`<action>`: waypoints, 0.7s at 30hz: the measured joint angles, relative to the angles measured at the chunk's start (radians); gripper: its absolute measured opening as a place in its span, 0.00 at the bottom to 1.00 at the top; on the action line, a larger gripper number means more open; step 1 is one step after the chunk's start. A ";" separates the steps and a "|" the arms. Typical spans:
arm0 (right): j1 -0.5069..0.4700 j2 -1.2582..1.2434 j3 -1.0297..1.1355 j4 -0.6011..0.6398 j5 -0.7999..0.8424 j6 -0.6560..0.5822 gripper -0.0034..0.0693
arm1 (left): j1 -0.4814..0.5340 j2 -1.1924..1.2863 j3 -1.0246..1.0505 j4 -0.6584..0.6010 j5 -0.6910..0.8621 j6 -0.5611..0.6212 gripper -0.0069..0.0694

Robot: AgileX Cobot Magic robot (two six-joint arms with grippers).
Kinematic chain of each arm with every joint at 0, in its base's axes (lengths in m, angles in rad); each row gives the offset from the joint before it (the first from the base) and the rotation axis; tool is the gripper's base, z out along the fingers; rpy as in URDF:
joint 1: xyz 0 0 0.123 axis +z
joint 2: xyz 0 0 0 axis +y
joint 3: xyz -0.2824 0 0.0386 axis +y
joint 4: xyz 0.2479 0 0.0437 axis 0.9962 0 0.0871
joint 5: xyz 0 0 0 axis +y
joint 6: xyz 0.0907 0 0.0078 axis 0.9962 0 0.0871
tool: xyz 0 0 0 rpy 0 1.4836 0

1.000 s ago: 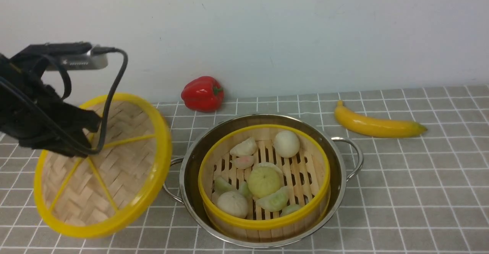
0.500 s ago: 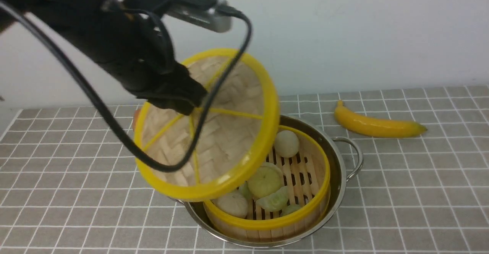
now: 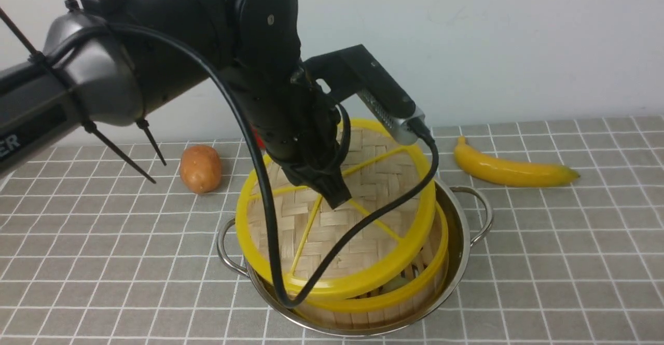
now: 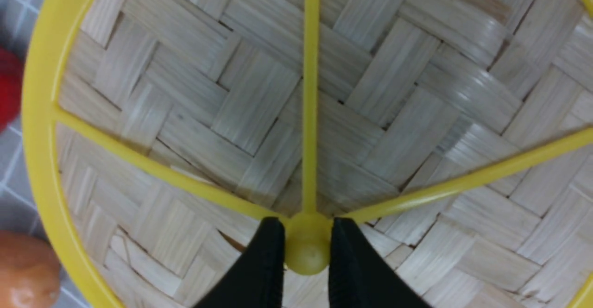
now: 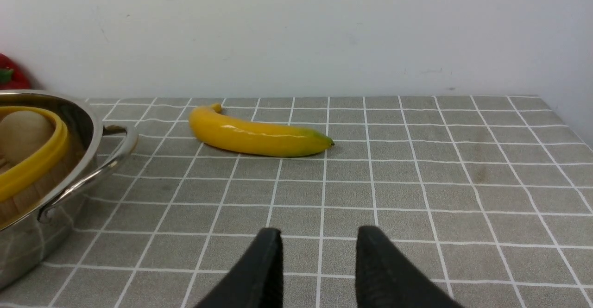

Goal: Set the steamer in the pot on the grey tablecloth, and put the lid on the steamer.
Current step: 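Place the yellow bamboo steamer lid onto the steamer in the pot with the left gripper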

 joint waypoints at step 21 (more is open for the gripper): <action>0.000 0.000 0.000 0.000 0.000 0.000 0.38 | -0.001 0.099 -0.005 -0.023 -0.063 0.056 0.24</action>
